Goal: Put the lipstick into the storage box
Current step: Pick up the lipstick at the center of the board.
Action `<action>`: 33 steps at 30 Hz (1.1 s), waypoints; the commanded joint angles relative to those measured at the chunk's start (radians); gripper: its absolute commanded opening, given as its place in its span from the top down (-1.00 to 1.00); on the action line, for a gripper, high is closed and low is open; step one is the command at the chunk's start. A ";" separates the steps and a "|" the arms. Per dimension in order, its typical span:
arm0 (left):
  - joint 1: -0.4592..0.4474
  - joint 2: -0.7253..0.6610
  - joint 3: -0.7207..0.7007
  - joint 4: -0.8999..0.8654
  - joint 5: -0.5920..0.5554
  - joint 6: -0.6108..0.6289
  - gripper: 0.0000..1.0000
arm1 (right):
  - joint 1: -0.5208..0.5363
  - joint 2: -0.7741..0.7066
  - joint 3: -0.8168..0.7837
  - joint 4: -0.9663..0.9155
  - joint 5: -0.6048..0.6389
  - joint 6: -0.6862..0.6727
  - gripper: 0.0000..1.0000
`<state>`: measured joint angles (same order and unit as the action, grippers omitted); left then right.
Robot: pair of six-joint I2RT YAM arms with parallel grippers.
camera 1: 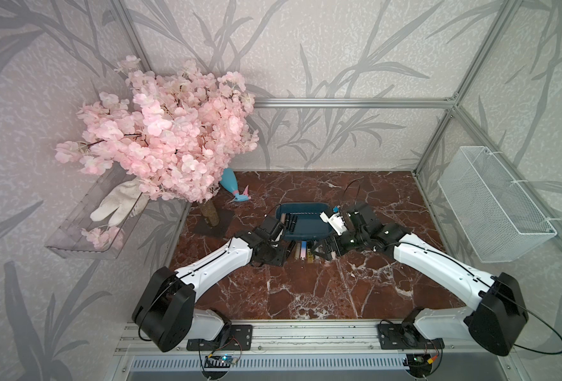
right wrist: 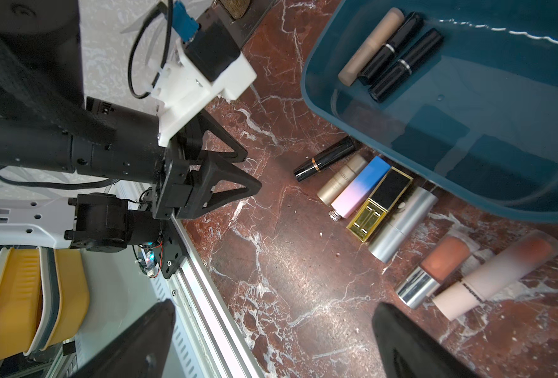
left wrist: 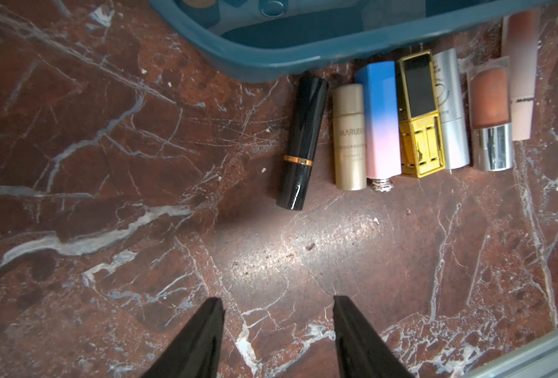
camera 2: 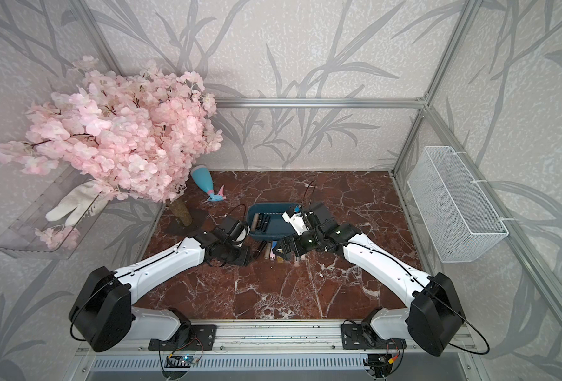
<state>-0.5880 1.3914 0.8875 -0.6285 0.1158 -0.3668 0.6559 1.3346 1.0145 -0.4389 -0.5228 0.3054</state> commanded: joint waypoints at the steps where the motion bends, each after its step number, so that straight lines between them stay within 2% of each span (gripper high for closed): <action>1: -0.009 0.032 0.043 -0.009 -0.060 0.014 -0.12 | 0.007 -0.002 0.033 -0.004 0.006 -0.004 -0.99; 21: -0.021 0.313 0.202 0.047 -0.058 0.071 0.10 | 0.004 0.039 0.091 -0.057 0.012 -0.050 -0.99; 24: -0.020 0.344 0.213 0.046 -0.057 0.076 0.20 | 0.003 0.044 0.099 -0.061 0.012 -0.053 -0.99; 33: -0.021 0.412 0.241 0.056 -0.055 0.071 0.30 | -0.005 0.047 0.099 -0.066 0.007 -0.057 -0.99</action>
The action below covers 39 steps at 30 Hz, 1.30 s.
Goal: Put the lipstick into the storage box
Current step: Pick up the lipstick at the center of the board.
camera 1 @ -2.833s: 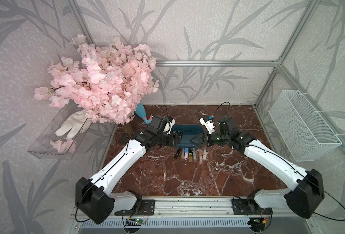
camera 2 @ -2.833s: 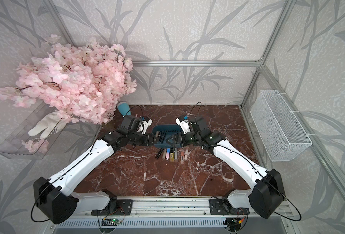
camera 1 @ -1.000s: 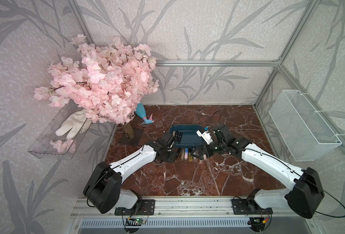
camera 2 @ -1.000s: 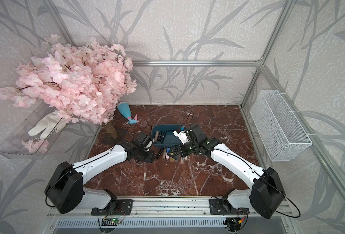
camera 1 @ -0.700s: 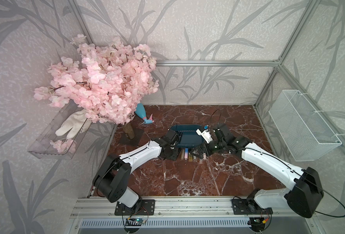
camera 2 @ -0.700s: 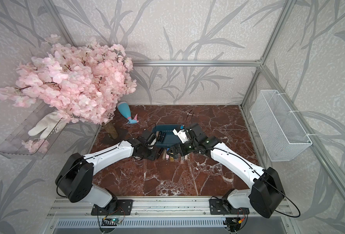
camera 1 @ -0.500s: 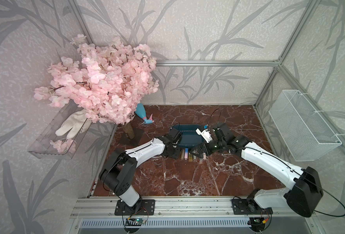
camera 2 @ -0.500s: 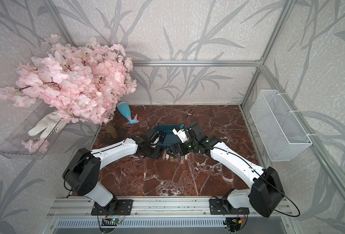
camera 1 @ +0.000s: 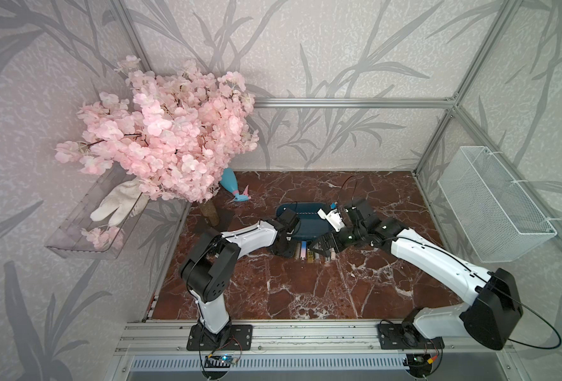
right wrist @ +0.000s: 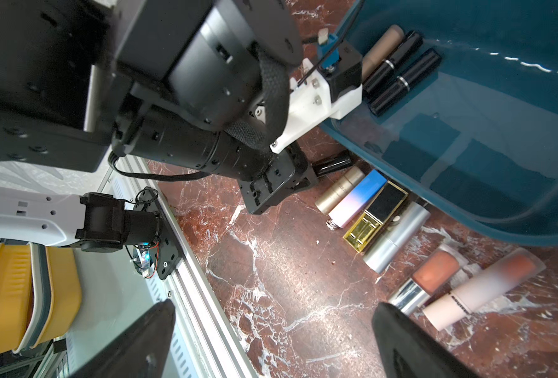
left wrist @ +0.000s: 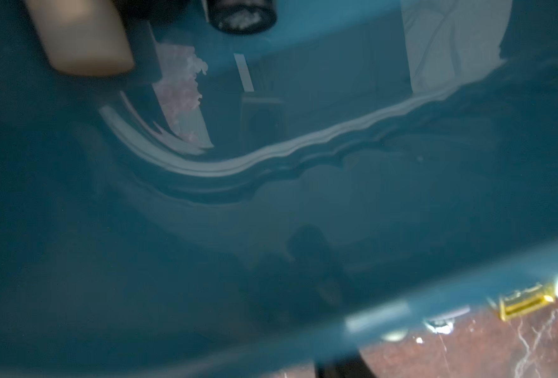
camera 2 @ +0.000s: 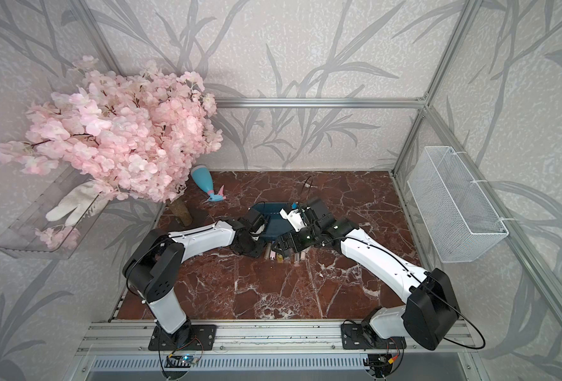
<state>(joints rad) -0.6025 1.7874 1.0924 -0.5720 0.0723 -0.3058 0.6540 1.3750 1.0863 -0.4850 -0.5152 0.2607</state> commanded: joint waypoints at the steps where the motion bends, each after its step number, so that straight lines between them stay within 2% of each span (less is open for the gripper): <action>1: -0.007 0.023 0.039 0.000 -0.012 0.008 0.31 | -0.004 0.007 0.027 -0.020 0.000 -0.013 -0.99; 8: -0.007 0.062 0.058 -0.003 -0.010 -0.003 0.43 | -0.019 0.002 0.029 -0.030 -0.007 -0.025 -0.99; 16: -0.008 0.067 0.051 -0.001 0.007 -0.025 0.69 | -0.031 -0.010 0.021 -0.033 -0.012 -0.032 -0.99; 39: -0.007 -0.199 -0.095 0.027 0.061 -0.129 0.73 | -0.031 -0.013 -0.018 0.071 -0.043 0.049 -0.99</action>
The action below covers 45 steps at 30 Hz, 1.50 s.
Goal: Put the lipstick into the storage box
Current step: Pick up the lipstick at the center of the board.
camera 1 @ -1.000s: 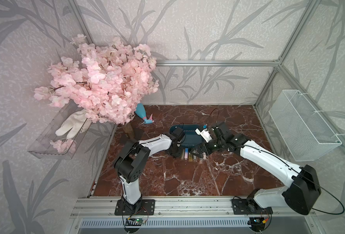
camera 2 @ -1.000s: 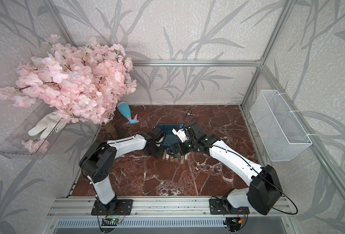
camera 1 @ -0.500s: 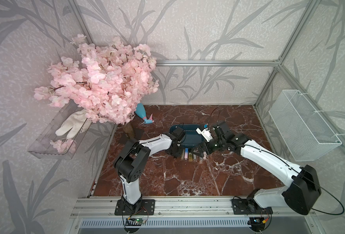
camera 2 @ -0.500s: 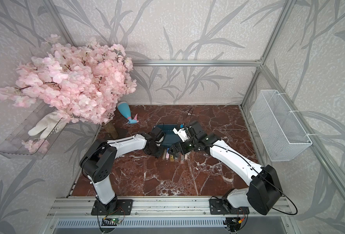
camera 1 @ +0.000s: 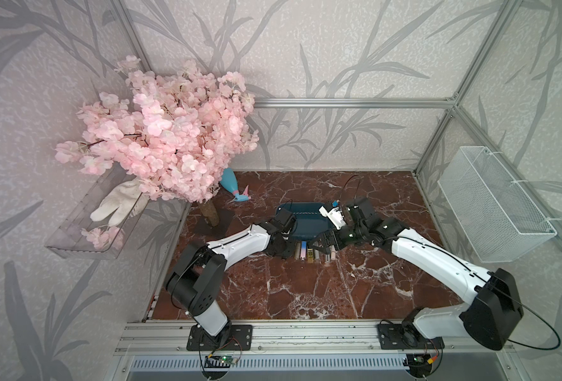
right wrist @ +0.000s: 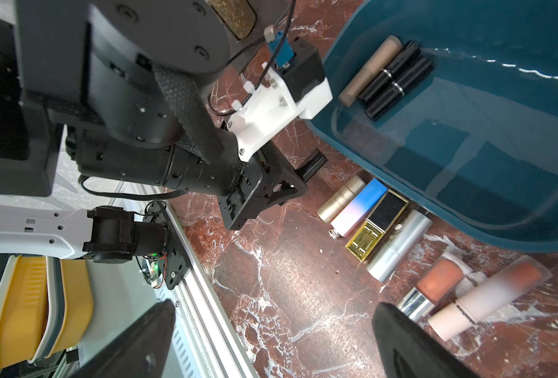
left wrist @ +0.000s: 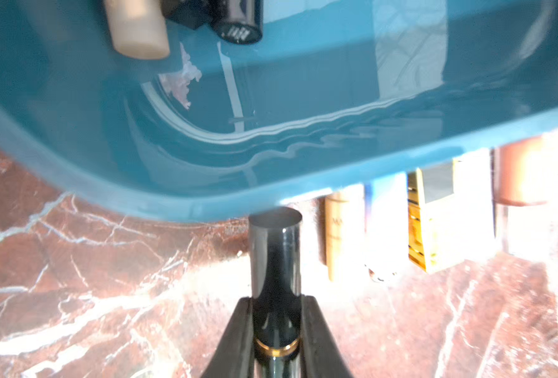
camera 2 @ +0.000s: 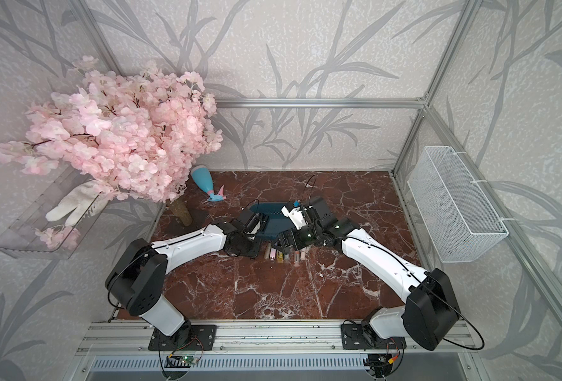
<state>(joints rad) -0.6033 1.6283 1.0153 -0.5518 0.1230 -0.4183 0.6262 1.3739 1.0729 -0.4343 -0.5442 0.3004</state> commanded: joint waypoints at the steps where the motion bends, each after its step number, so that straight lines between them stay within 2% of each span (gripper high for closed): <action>1: -0.006 -0.054 -0.023 0.004 0.008 -0.016 0.73 | -0.002 -0.010 -0.001 0.020 -0.016 0.010 -0.99; 10: -0.006 -0.168 -0.031 -0.022 0.027 -0.005 0.73 | 0.003 0.013 0.031 0.051 -0.016 0.044 -0.99; 19: -0.004 -0.257 -0.020 -0.025 0.075 0.021 0.72 | 0.003 0.022 0.022 0.142 -0.027 0.168 -0.99; 28: 0.007 -0.358 -0.043 0.048 0.124 0.002 0.70 | 0.003 0.050 0.047 0.229 -0.044 0.282 -0.99; 37: 0.049 -0.345 -0.018 0.117 0.246 -0.036 0.69 | -0.008 0.050 0.048 0.288 -0.058 0.383 -0.99; 45: 0.084 -0.259 0.045 0.191 0.333 -0.094 0.69 | -0.045 0.027 0.018 0.339 -0.078 0.424 -0.99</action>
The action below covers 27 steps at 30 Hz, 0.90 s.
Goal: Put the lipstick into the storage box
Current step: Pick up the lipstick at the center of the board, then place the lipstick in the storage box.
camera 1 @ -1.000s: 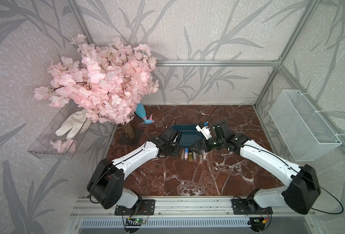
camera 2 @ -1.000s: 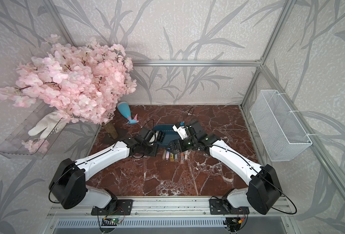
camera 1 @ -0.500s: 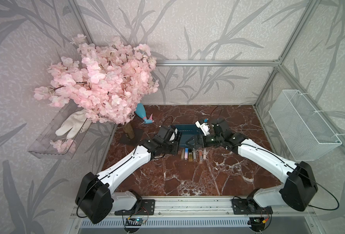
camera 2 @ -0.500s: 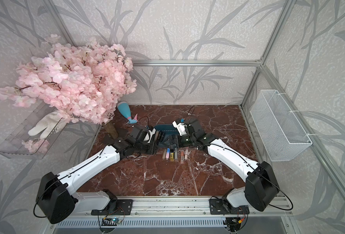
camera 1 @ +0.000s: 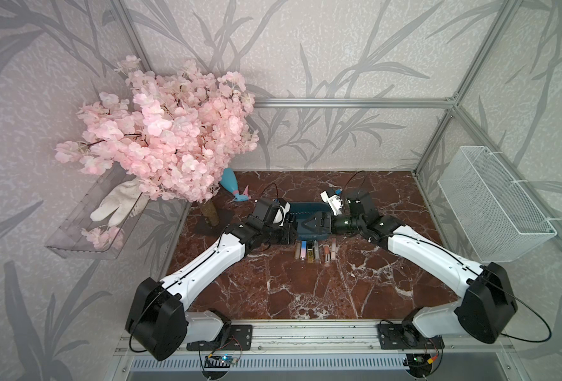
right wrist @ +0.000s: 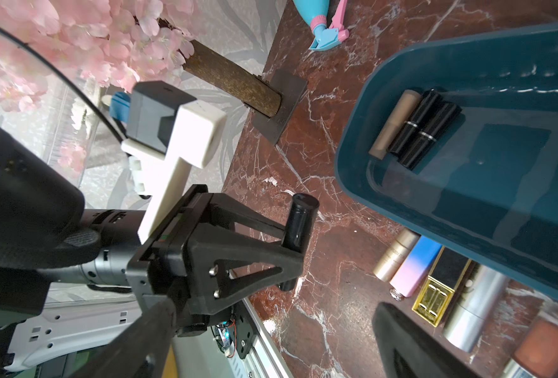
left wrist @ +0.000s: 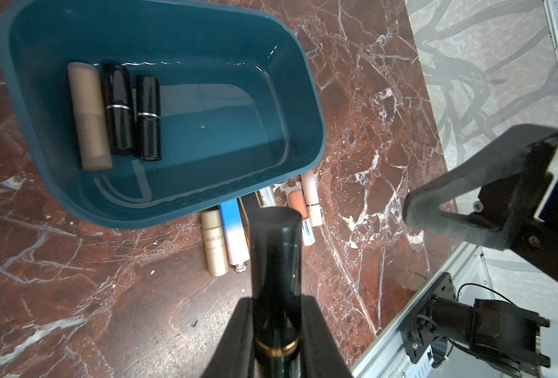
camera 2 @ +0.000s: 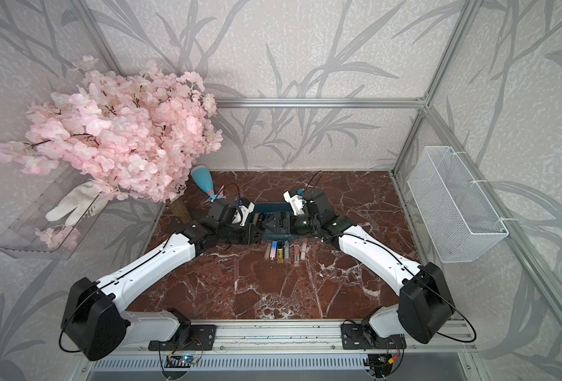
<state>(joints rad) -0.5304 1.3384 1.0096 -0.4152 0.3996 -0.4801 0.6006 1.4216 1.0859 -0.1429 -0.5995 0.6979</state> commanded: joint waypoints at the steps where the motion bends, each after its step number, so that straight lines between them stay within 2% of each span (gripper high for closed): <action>1: 0.016 0.046 0.063 0.062 0.071 -0.033 0.69 | -0.027 -0.021 0.005 0.048 -0.027 0.025 -0.99; 5: 0.020 0.116 0.111 0.076 0.122 -0.044 0.70 | -0.069 -0.023 0.003 0.041 -0.057 0.022 -0.99; 17: 0.023 0.331 0.252 0.086 0.102 -0.058 0.71 | -0.187 -0.032 0.000 -0.021 -0.141 -0.046 -0.99; 27: 0.044 0.495 0.341 0.072 0.117 -0.054 0.73 | -0.208 0.008 0.012 -0.057 -0.168 -0.128 -0.99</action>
<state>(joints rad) -0.4969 1.8118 1.3106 -0.3355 0.5014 -0.5362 0.3950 1.4200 1.0855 -0.1749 -0.7444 0.6159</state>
